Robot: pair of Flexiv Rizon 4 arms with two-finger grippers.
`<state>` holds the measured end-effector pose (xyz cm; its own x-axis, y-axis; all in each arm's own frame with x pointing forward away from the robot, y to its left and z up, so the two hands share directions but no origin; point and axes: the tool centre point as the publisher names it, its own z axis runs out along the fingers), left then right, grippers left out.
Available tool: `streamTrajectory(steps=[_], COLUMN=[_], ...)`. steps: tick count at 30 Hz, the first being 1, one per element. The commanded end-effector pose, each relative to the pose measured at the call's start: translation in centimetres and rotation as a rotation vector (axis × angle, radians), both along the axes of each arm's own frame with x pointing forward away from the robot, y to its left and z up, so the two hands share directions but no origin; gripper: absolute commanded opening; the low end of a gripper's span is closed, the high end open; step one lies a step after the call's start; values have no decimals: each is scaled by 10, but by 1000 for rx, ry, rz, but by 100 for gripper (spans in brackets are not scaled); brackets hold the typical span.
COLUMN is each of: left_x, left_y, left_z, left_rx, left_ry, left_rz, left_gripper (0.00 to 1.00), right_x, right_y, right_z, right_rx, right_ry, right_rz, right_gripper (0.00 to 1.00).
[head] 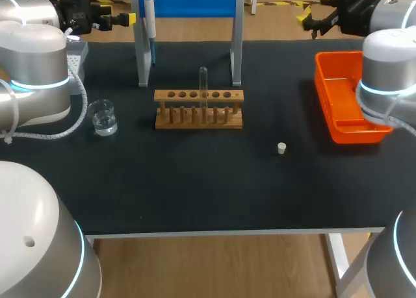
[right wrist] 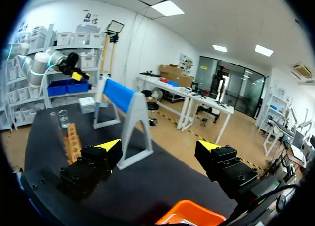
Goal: Invert the test tube, pick up the pipette, mount the tip to pipette, aspirate from beaker and dispense into the tube, eject the tip, return the pipette, and cap with the stopper.
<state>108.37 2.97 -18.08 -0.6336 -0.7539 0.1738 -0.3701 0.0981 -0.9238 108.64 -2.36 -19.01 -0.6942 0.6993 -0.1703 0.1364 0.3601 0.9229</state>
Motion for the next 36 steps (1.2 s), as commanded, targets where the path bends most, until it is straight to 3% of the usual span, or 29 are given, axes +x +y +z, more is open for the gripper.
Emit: streamTrajectory(steps=[1, 10, 21, 28, 36], left_x=[0, 0, 0, 0, 0], left_y=[0, 0, 0, 0, 0], left_z=[0, 0, 0, 0, 0], left_rx=[-1, -1, -1, -1, -1], left_ry=[-1, -1, -1, -1, -1], left_rz=[0, 0, 0, 0, 0], left_gripper=[100, 100, 100, 100, 100], right_x=[-46, -120, -180, -207, -224], right_y=[6, 48, 81, 99, 109], right_z=[-4, -20, -41, -56, -69], right_rx=[12, 91, 200, 217, 138], right_ry=[13, 32, 6, 18, -4], right_rz=[58, 215, 376, 467, 541], right_gripper=[100, 100, 100, 100, 100])
